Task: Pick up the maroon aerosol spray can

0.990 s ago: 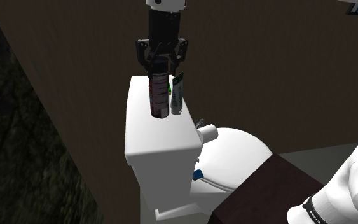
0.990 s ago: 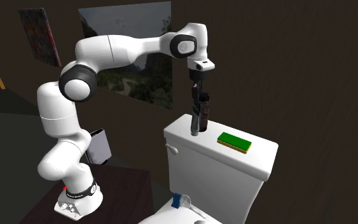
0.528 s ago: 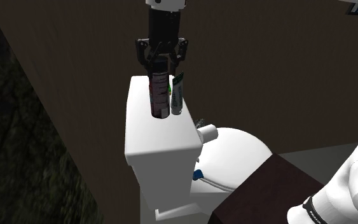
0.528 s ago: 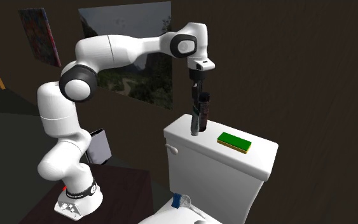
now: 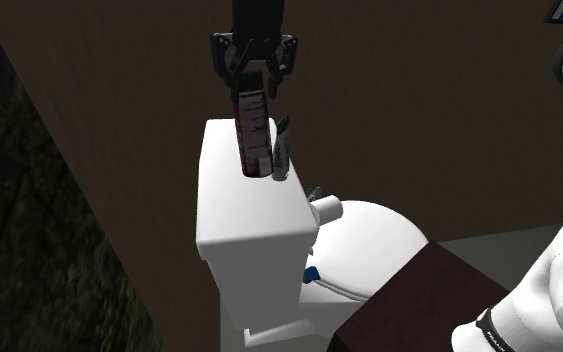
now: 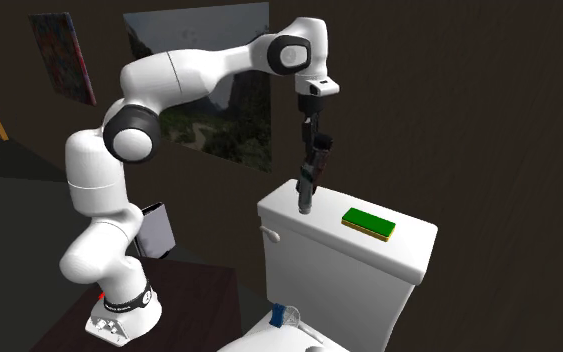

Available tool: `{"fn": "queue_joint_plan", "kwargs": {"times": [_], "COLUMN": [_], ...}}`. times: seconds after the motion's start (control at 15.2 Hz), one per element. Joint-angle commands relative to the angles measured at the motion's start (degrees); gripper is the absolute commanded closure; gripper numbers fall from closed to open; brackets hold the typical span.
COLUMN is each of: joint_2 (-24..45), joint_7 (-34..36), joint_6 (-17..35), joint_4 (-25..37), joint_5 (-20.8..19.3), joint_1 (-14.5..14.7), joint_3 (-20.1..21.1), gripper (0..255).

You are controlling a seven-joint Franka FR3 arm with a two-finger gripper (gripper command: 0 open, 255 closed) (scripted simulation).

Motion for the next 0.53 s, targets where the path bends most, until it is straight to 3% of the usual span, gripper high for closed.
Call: {"fn": "queue_joint_plan", "kwargs": {"times": [0.0,0.33,0.46], "joint_2": [1.17,4.77,4.9], "joint_7": [0.15,0.74,0.75], "joint_6": [-2.19,-8.01,-8.2], "joint_4": [3.29,12.41,12.72], "joint_5": [-0.6,-2.48,-2.55], "joint_1": [0.43,2.18,2.26], "joint_3": [0.09,0.4,0.4], "gripper": [255,255,255]}}
